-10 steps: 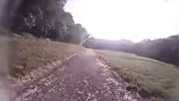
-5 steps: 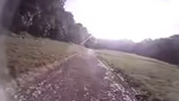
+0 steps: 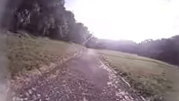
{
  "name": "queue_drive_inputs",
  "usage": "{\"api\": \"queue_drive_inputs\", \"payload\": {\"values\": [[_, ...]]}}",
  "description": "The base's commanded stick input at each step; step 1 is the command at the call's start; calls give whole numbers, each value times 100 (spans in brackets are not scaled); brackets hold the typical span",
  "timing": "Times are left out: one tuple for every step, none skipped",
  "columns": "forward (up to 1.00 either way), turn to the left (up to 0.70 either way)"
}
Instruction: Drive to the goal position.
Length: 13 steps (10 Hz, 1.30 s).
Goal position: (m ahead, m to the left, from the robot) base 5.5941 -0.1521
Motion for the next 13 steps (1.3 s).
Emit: {"api": "queue_drive_inputs", "payload": {"values": [[70, -1], [70, -1], [70, -1], [70, -1], [70, -1], [70, -1], [70, -1], [70, -1], [70, -1], [70, -1], [70, -1], [70, -1], [70, -14]]}}
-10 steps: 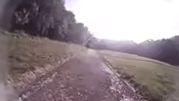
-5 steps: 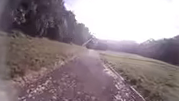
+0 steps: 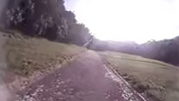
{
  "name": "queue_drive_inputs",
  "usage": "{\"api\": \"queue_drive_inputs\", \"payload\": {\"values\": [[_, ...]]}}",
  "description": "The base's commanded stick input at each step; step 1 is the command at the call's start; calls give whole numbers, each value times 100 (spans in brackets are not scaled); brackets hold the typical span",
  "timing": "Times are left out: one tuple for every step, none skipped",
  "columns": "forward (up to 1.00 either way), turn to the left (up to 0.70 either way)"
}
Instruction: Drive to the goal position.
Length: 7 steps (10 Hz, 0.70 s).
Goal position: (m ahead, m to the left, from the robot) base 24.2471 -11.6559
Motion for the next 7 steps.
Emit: {"api": "queue_drive_inputs", "payload": {"values": [[70, -14], [70, -14], [70, -14], [70, -14], [70, -14], [70, -14], [70, -14]]}}
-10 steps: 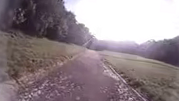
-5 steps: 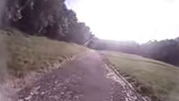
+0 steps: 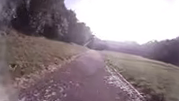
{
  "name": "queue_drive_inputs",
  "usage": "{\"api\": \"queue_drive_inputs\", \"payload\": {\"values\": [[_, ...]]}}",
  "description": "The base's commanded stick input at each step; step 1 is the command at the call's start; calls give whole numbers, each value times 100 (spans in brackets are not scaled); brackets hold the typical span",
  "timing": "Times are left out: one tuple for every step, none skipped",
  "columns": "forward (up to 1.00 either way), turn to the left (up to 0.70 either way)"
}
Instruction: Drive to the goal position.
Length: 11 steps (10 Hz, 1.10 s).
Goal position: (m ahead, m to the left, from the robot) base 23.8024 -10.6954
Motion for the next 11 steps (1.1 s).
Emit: {"api": "queue_drive_inputs", "payload": {"values": [[70, -13], [70, 0], [70, 0], [70, 0], [70, 0], [70, 0], [70, 0], [70, 0], [70, 0], [70, 0], [70, 0]]}}
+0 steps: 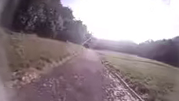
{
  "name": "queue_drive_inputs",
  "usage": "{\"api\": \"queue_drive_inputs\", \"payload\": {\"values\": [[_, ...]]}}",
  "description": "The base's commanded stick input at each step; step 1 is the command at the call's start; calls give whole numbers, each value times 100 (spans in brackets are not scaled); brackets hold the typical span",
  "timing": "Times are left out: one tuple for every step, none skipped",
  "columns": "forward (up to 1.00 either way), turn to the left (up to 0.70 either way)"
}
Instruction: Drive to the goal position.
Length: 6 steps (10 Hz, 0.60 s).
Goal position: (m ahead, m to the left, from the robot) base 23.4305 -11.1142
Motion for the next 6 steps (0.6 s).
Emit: {"api": "queue_drive_inputs", "payload": {"values": [[70, 0], [70, 0], [70, 0], [70, 0], [70, -1], [70, -2]]}}
